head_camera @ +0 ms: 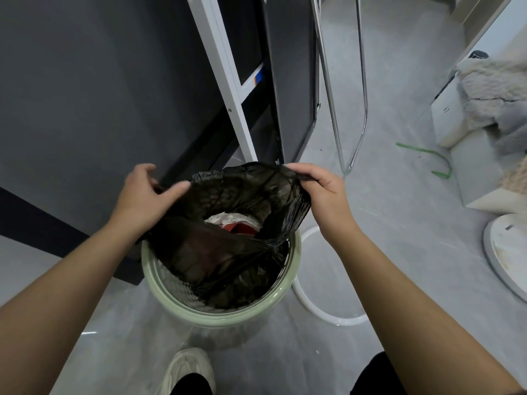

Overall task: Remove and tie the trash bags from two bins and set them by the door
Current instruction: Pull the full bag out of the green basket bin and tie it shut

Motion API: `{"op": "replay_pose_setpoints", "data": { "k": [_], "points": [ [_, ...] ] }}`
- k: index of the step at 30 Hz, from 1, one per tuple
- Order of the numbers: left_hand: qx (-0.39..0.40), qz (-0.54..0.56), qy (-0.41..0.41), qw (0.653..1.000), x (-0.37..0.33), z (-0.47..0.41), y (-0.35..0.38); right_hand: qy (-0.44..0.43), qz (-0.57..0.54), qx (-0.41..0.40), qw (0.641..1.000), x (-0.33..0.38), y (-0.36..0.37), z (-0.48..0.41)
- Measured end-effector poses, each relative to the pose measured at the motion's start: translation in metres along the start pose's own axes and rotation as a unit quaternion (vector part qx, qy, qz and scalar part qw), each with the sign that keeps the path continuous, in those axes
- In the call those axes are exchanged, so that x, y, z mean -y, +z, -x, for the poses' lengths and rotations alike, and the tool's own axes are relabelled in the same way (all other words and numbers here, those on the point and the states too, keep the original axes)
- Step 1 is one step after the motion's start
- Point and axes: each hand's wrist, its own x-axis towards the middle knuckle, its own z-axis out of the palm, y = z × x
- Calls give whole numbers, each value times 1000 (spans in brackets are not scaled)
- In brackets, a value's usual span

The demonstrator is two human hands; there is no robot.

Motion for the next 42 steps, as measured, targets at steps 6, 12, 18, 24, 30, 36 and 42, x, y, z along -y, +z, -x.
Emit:
{"op": "replay_pose_setpoints", "data": {
  "k": [6, 12, 18, 24, 30, 36, 42],
  "points": [
    [-12, -90, 137, 986, -13, 7, 1, 7, -5, 72, 997, 4, -1, 7],
    [79, -88, 160, 980, 15, 35, -23, 68, 53, 65, 994, -10, -4, 9],
    [260, -234, 163, 923, 20, 52, -45, 118, 155, 129, 972, -15, -3, 16],
    [146, -284, 214, 923, 27, 48, -35, 123, 144, 241, 952, -2, -1, 24],
    [94, -39, 102, 990, 11, 47, -22, 48, 311, 271, 910, -26, 63, 25],
    [87, 8, 115, 990, 17, 50, -23, 31, 311, 290, 905, -56, 143, 20],
    [95, 100, 84, 987, 30, 55, -28, 35, 316, 261, 912, -76, 157, 17]
  ]
}}
